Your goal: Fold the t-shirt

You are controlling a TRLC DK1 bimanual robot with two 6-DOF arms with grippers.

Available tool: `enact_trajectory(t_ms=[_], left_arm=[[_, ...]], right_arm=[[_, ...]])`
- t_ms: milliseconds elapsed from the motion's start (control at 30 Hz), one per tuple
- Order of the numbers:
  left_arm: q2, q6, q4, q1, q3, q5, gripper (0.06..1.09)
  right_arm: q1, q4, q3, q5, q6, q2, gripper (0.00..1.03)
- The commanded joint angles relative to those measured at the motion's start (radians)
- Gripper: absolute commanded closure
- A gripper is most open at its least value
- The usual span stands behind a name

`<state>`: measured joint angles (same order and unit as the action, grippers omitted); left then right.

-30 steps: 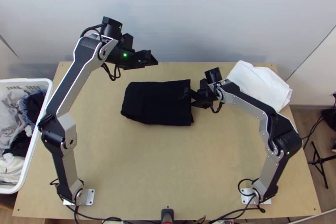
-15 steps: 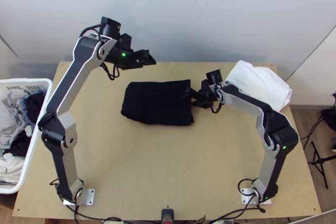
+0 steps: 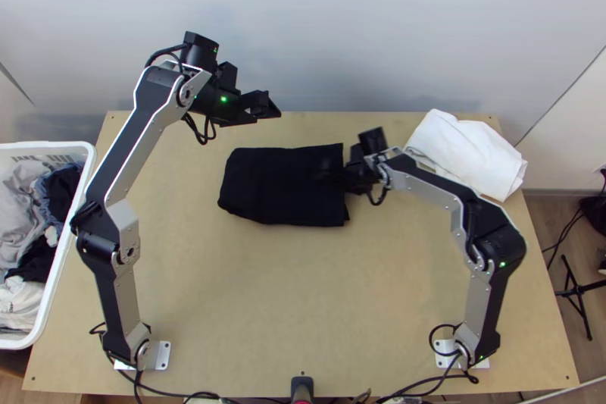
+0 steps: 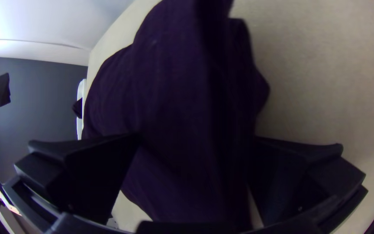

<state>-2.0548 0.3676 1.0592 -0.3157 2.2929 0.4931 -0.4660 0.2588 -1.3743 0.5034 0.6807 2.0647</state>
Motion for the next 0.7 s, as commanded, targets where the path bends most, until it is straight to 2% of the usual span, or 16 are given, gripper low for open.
enact_trajectory(t_ms=[0,100,133,167,200,267,300,333,467,667], left_arm=[[-0.004,0.002,-0.001,0.001,0.000,0.001,0.10],[-0.001,0.002,0.001,0.009,0.000,0.001,0.10],[-0.001,0.002,0.002,0.013,0.000,-0.001,0.10],[0.001,0.002,0.002,0.017,0.000,0.001,0.10],[0.002,0.001,0.004,0.020,0.000,-0.001,0.10],[0.002,0.001,0.005,0.026,0.000,0.001,0.10],[0.002,0.001,0.007,0.029,0.000,0.001,0.10],[0.004,0.001,0.007,0.030,0.000,0.001,0.10],[0.008,0.001,0.007,0.030,0.000,0.001,0.10],[0.008,-0.001,0.007,0.036,-0.001,0.001,0.10]], right_arm=[[-0.085,0.010,-0.098,0.004,0.029,0.060,0.04],[-0.091,0.013,-0.143,0.015,0.046,0.084,0.05],[-0.088,0.011,-0.149,0.030,0.051,0.091,0.11],[-0.083,0.013,-0.155,0.058,0.072,0.098,0.21],[-0.076,0.013,-0.154,0.076,0.076,0.101,0.36],[-0.063,0.011,-0.154,0.083,0.074,0.100,0.70],[-0.057,0.011,-0.154,0.083,0.076,0.095,0.92],[-0.053,0.011,-0.154,0.083,0.076,0.084,1.00],[-0.016,0.011,-0.154,0.096,0.103,0.005,1.00],[0.076,0.011,-0.187,0.196,0.169,-0.155,1.00]])
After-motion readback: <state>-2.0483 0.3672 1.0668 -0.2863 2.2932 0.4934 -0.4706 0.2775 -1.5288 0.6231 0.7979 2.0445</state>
